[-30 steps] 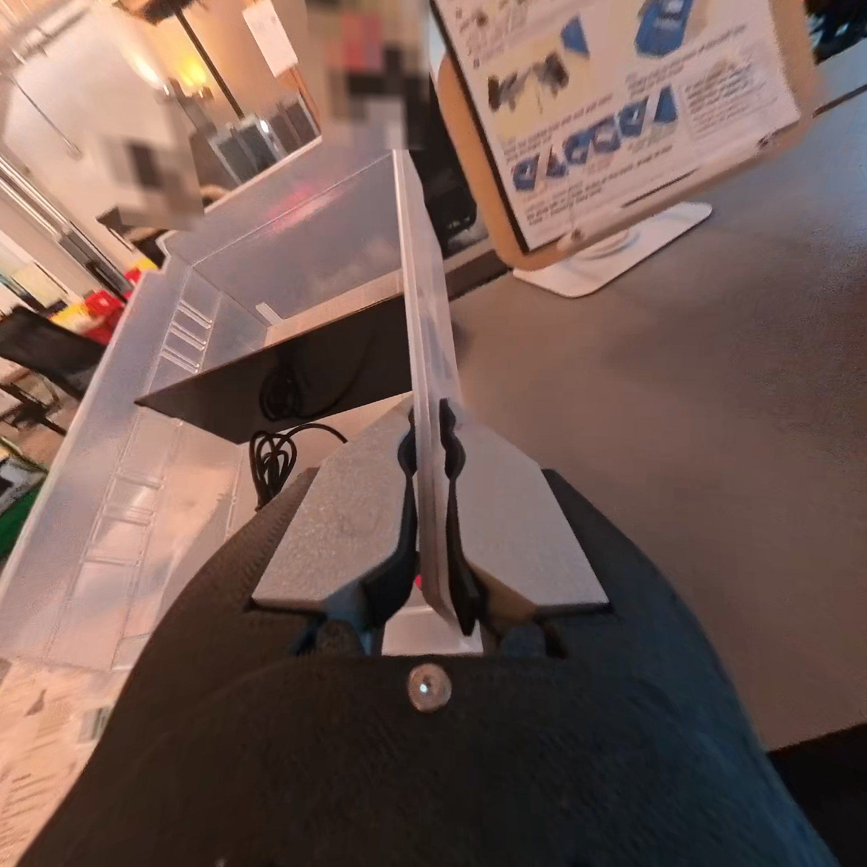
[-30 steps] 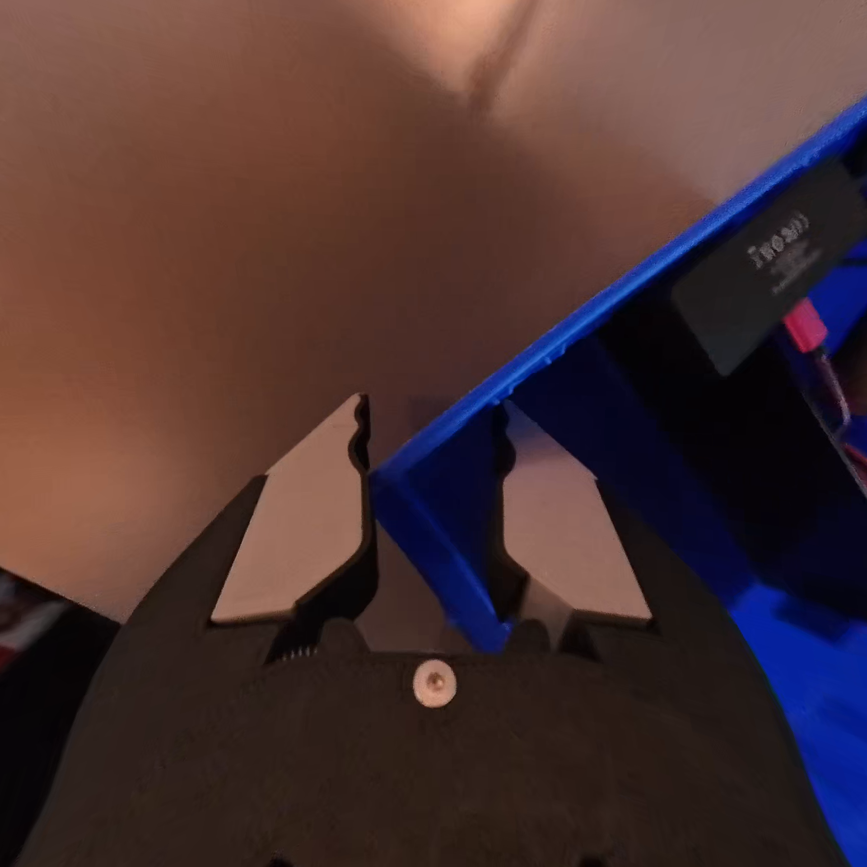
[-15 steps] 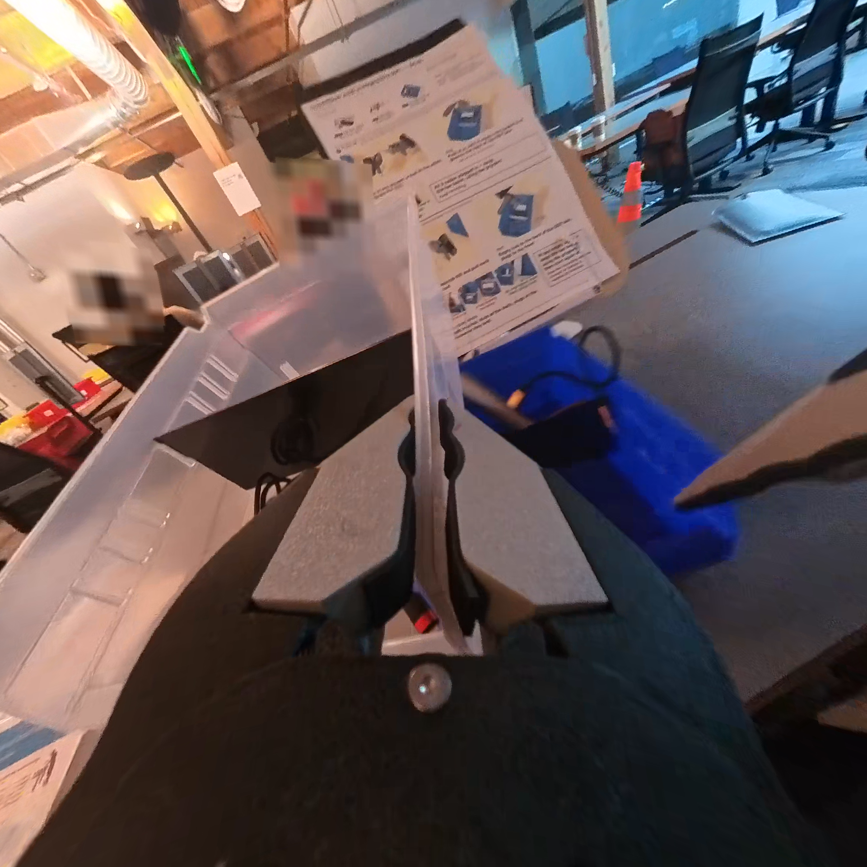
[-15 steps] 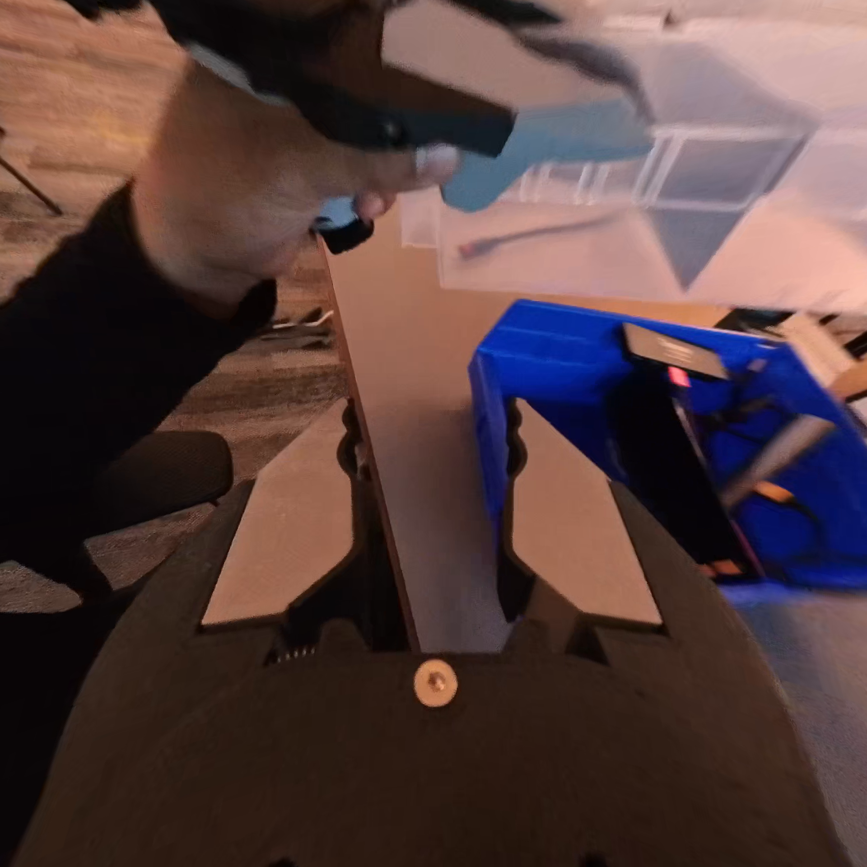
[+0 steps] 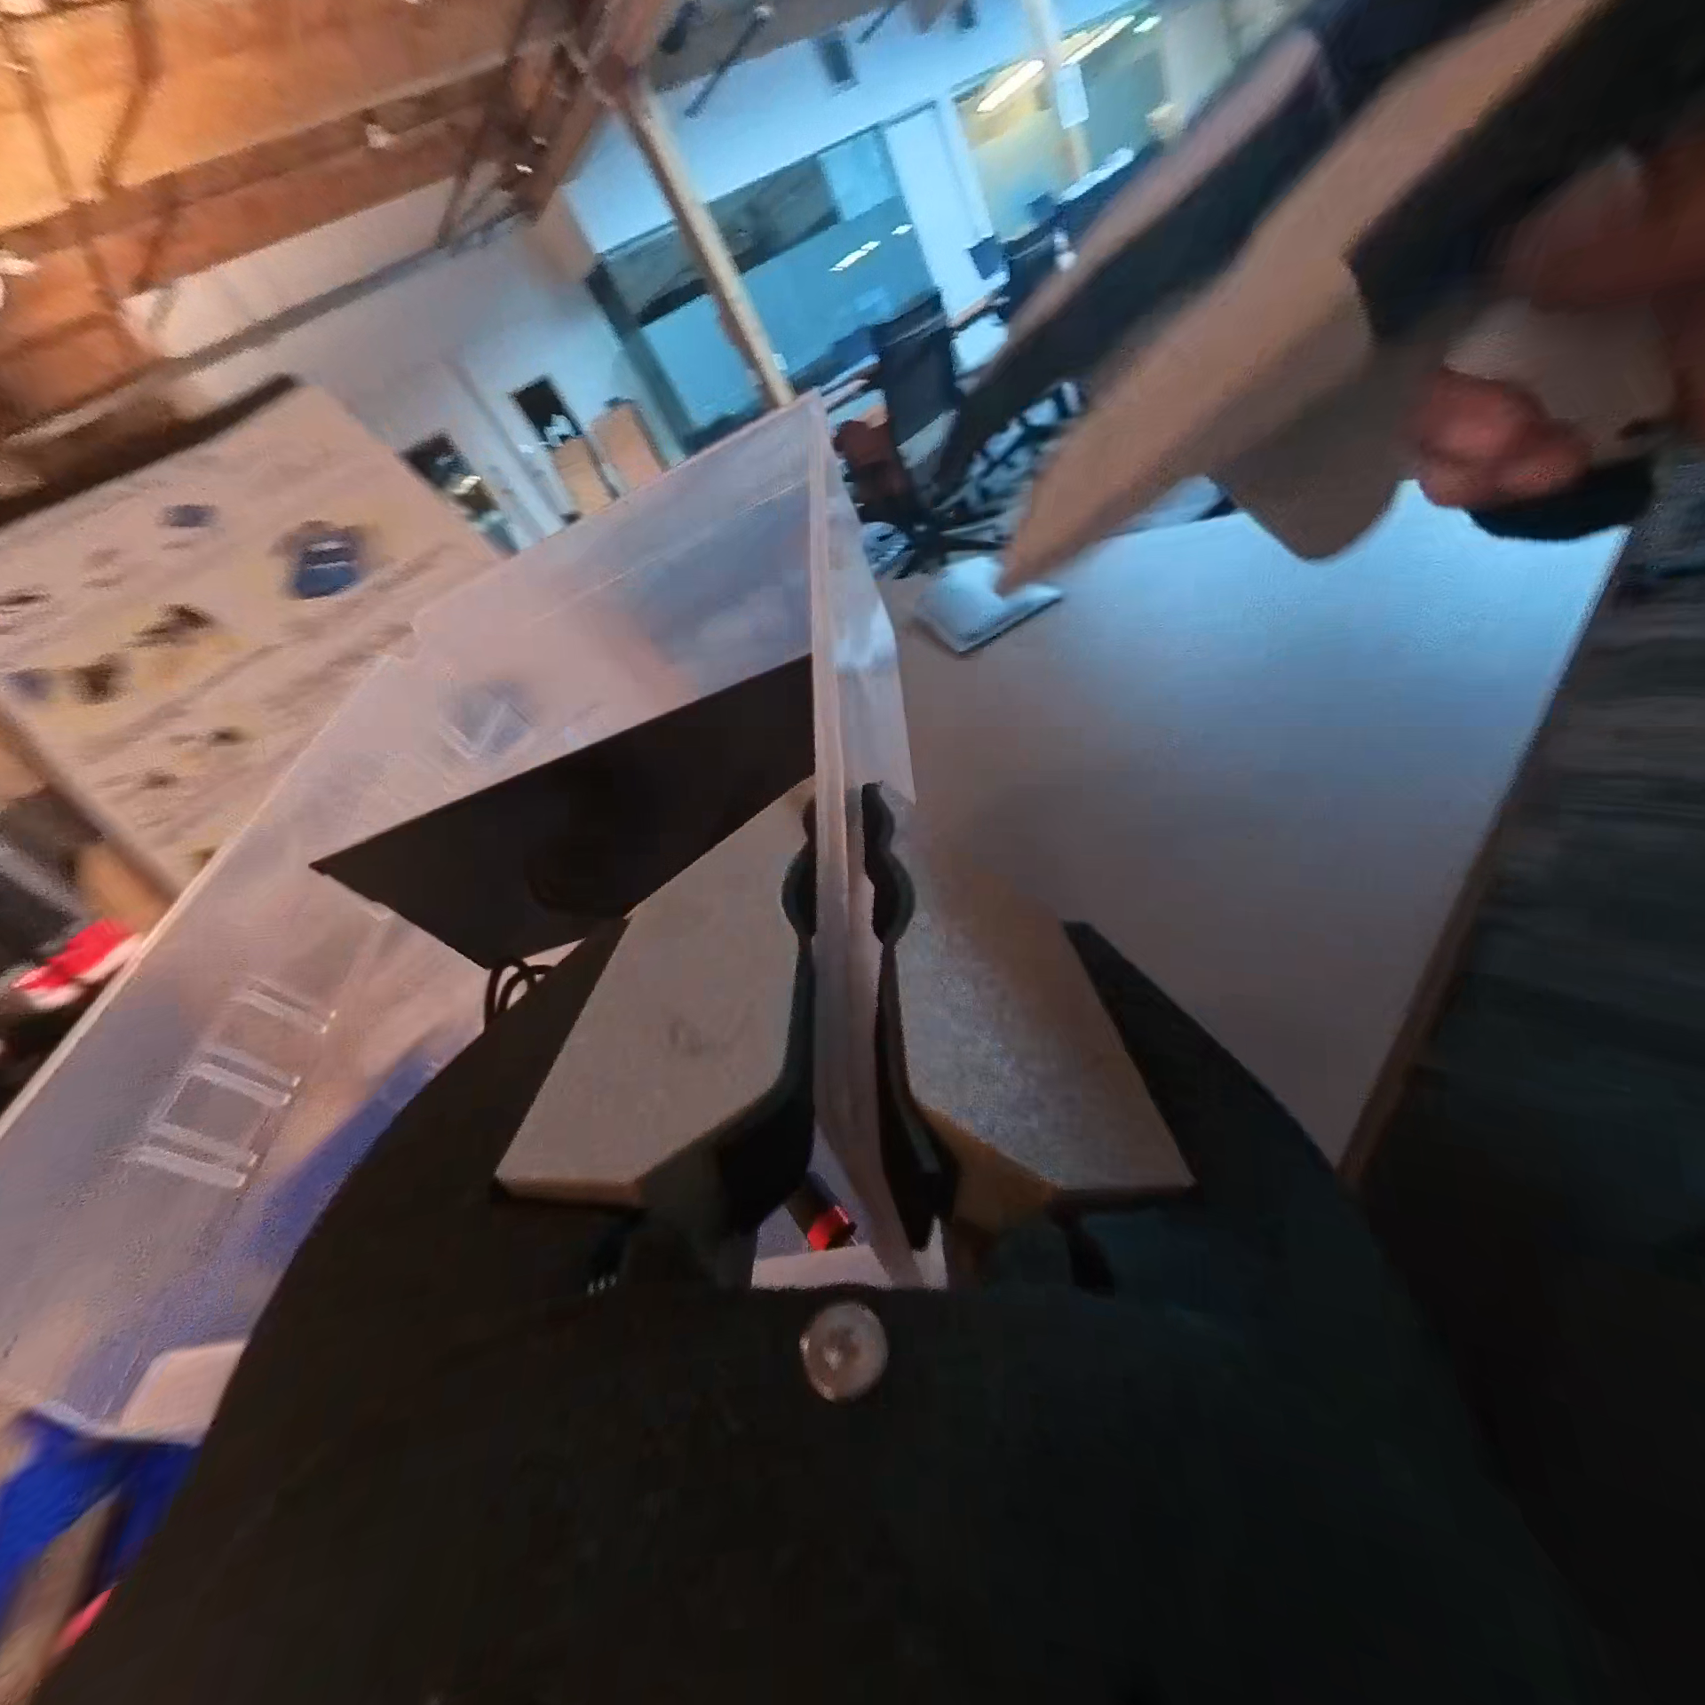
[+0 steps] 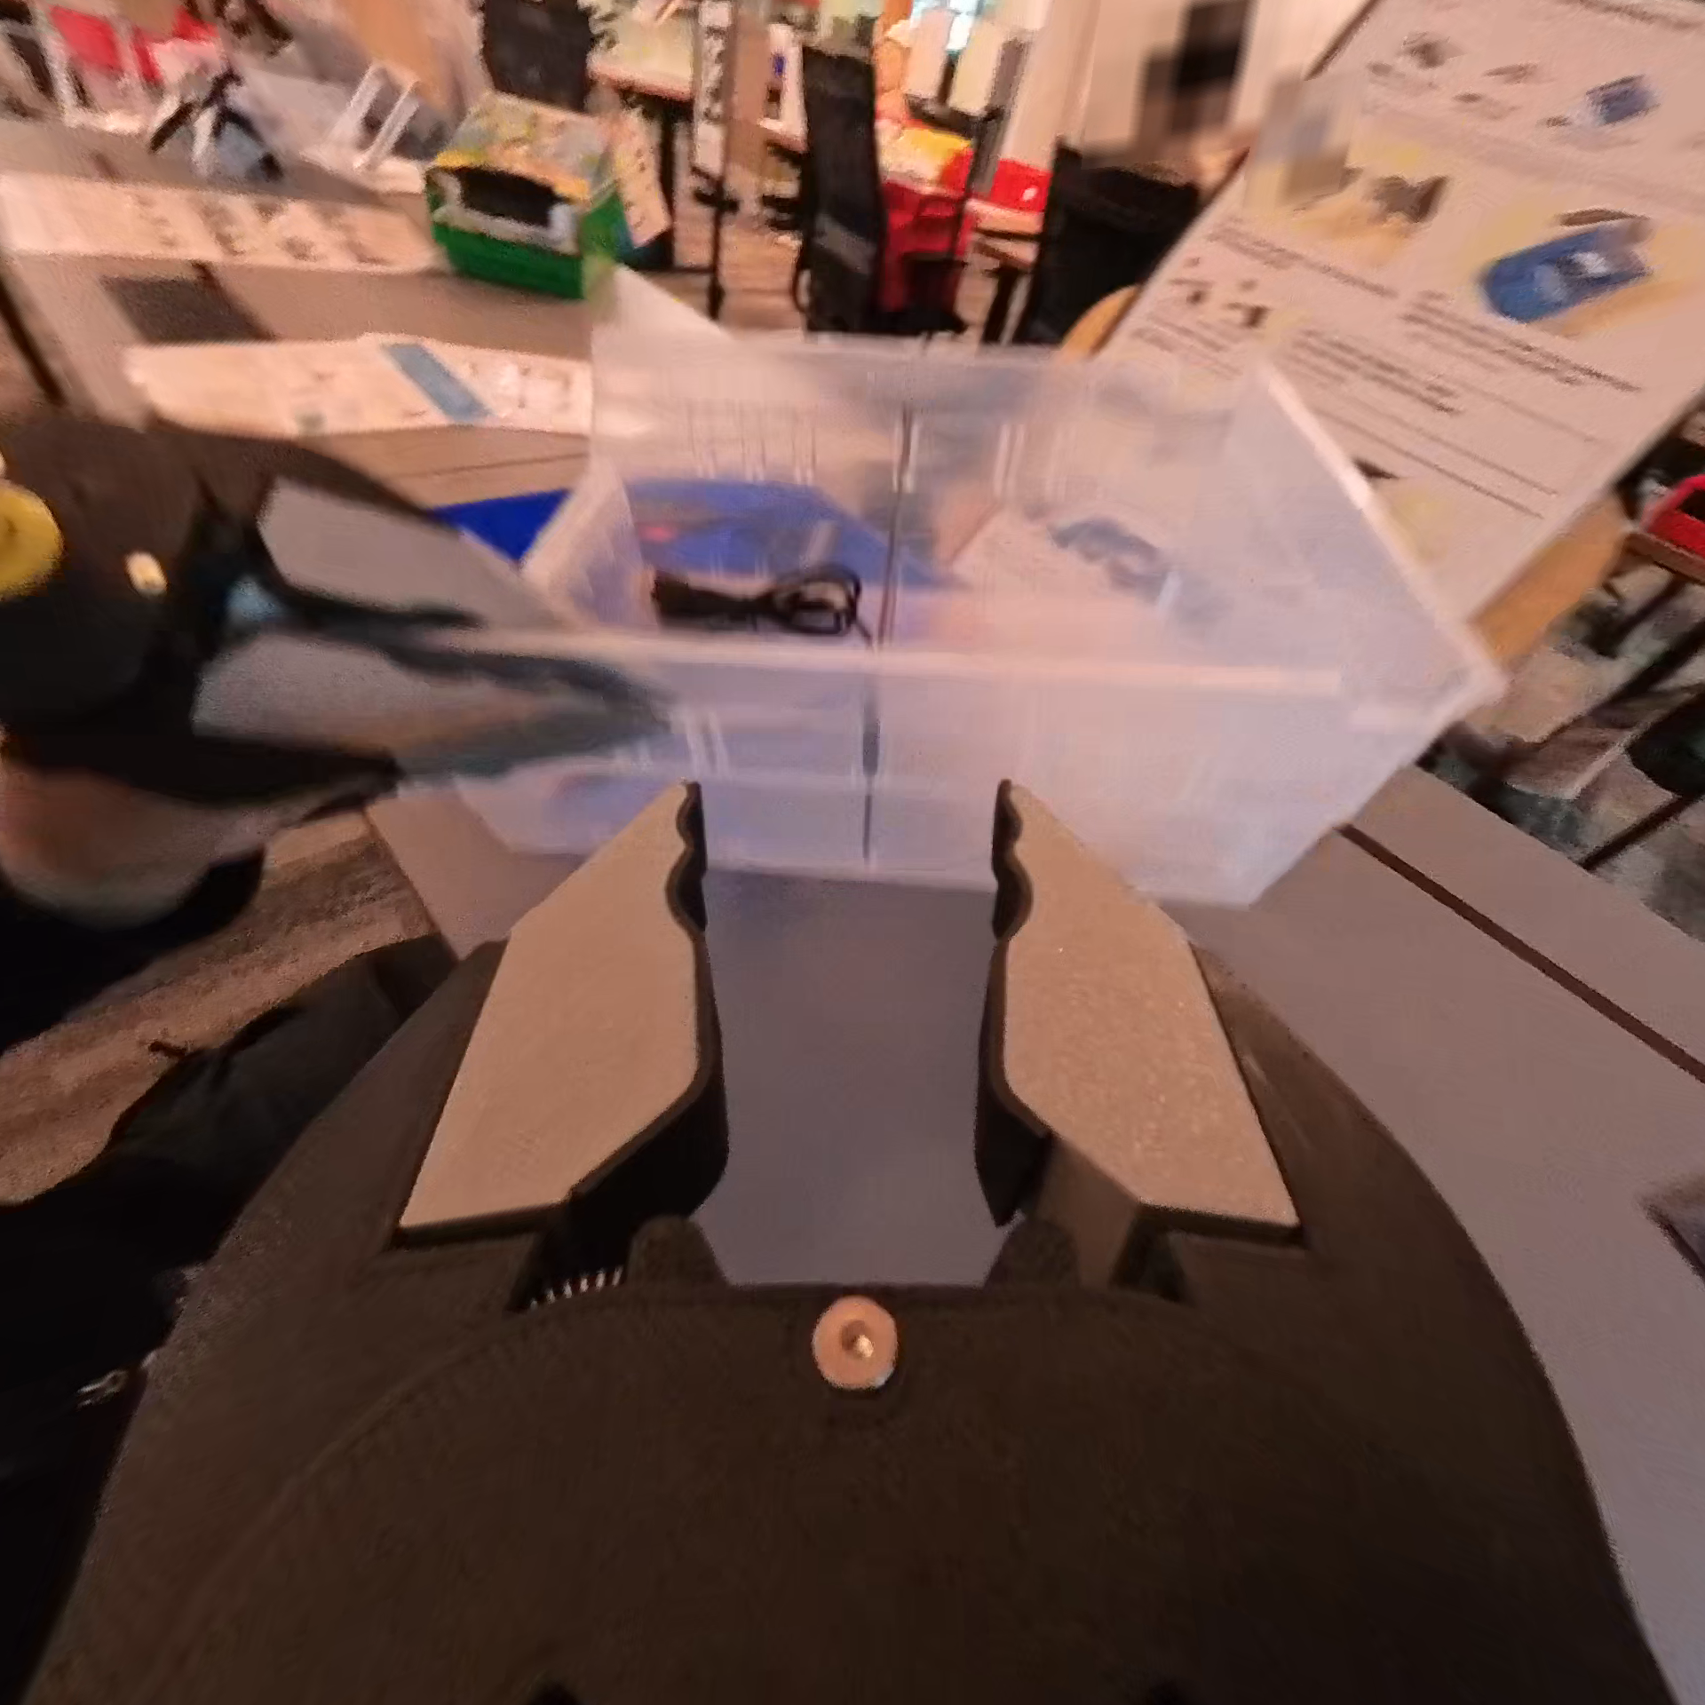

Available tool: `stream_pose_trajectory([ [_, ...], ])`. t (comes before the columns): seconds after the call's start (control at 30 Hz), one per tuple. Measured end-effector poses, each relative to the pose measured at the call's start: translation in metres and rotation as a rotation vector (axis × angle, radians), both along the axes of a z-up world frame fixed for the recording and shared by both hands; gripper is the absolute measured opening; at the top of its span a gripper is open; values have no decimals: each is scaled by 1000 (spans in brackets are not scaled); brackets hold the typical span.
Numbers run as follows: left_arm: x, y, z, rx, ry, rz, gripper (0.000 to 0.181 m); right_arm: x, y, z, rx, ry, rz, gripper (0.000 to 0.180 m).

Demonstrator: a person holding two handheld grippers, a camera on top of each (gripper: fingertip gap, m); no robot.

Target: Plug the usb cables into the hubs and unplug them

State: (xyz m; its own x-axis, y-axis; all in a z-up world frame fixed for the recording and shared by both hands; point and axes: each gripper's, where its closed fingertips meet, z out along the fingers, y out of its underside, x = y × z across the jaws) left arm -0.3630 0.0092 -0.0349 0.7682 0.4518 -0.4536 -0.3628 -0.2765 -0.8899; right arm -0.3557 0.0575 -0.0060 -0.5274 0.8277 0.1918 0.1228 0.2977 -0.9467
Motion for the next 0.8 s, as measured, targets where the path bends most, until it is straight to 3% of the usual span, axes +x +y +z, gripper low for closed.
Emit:
stream_pose_trajectory([
  [0.2,1,95,-74,-86,-121,-87,3,0,54,1,-23,0,-114,56],
  [0.4,-2,125,-136,-152,-239,-101,3,-16,50,-24,40,-69,-95,58],
  [0.47,5,121,-134,-148,-271,-131,8,-21,42,-26,76,-46,-82,51],
  [0.53,19,112,-129,-140,-381,-200,41,-22,34,-29,106,-46,-64,47],
  [0.63,22,77,-111,-122,-467,-226,69,-20,22,-41,124,-95,-20,53],
  [0.8,-14,-13,-47,-17,-403,-96,85,-19,-11,-70,252,-147,73,64],
])
